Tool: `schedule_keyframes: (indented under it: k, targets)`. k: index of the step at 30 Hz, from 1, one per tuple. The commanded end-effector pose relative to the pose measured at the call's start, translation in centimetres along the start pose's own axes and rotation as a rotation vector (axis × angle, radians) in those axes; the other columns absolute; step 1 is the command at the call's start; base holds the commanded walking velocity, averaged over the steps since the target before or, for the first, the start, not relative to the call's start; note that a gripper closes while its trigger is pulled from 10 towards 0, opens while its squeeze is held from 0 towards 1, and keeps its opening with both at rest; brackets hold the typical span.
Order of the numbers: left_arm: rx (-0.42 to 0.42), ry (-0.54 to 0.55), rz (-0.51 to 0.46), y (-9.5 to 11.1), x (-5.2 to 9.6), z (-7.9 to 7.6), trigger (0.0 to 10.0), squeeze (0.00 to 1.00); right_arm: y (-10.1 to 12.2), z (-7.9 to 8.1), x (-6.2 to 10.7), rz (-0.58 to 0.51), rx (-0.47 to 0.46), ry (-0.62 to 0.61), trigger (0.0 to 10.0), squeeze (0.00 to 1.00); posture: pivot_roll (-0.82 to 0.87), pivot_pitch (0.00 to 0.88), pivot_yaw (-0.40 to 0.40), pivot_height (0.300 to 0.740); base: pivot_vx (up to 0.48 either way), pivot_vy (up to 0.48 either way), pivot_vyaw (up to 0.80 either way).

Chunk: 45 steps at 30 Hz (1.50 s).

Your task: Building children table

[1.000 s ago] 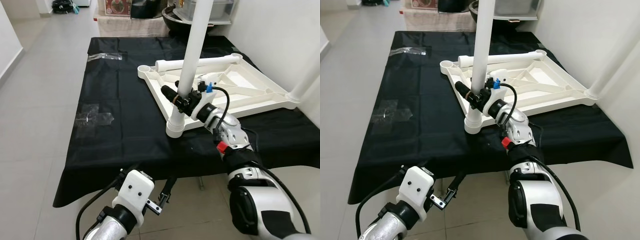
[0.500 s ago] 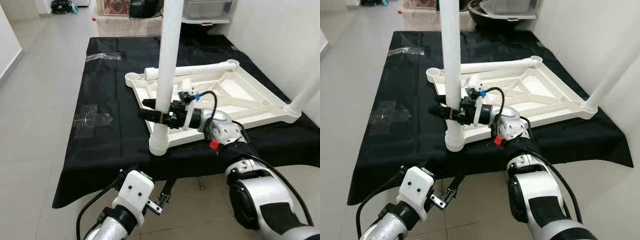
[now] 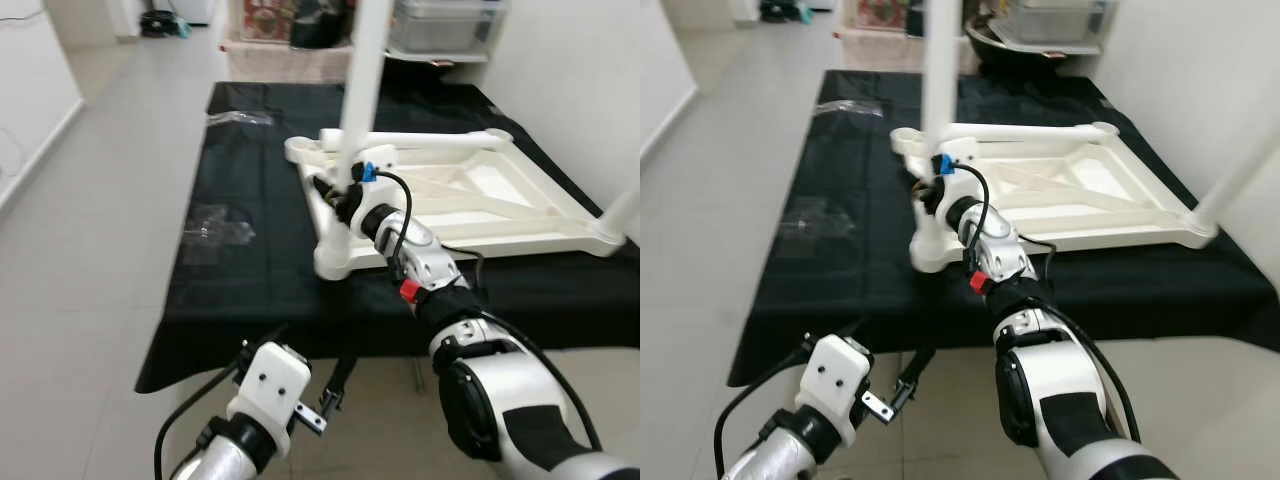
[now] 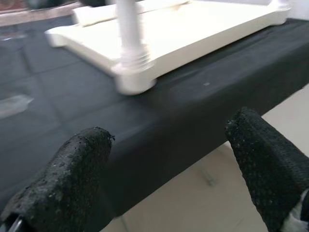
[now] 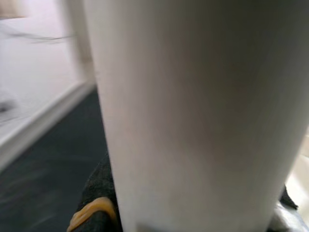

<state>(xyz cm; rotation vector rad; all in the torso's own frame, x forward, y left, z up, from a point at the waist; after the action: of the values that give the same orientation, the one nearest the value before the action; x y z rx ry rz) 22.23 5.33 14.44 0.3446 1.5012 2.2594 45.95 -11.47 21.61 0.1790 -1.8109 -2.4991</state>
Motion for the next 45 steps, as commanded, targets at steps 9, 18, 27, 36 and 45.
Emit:
schedule_keyframes:
  k: [9, 18, 27, 36, 45]
  targets:
    - [-0.002, -0.004, 0.006, 0.0, 0.0, -0.1, 10.0, 0.00, -0.8, -0.8, 1.4, -0.086, -0.120, -0.287, 10.0, 0.00, 0.14, 0.103, -0.080, 0.740, 0.000, 0.000, 0.00]
    - [0.002, 0.001, 0.006, -0.1, -0.1, 0.0, 10.0, 0.00, 1.7, 2.7, 1.0, -0.208, -0.008, 0.034, 10.0, 0.00, 0.14, 0.106, -0.081, 0.740, 0.000, 0.000, 0.00]
    - [0.001, 0.001, 0.007, -0.1, -0.1, 0.1, 10.0, 0.00, 2.3, 4.8, 1.3, -0.065, -0.148, 0.486, 10.0, 0.00, 0.14, 0.108, -0.080, 0.740, 0.000, 0.000, 0.00]
    - [-0.003, 0.004, 0.008, -0.1, -0.1, 0.1, 10.0, 0.00, -0.3, 8.5, 6.5, 0.295, -0.167, 1.160, 10.0, 0.00, 0.15, 0.110, -0.084, 0.740, 0.000, 0.000, 0.00]
    - [-0.005, 0.009, 0.009, -0.1, -0.2, 0.2, 10.0, 0.00, -3.3, 9.1, 7.0, 0.425, 0.081, 1.211, 10.0, 0.00, 0.15, 0.111, -0.087, 0.740, 0.000, 0.000, 0.00]
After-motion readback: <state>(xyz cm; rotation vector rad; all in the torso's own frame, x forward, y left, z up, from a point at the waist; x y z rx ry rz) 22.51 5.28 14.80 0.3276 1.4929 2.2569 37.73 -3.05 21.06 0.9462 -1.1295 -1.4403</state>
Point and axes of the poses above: a point about 5 cm out from each wrist's last joint towards the gripper, its own x axis pointing back from the gripper into the wrist, its own y axis along the axis of the wrist's last joint, z = x × y, the point moved 5 cm from there along -x, pointing out of the wrist towards the gripper, and after that the axes turned 15 degrees about -x, right-handed, at the moved point
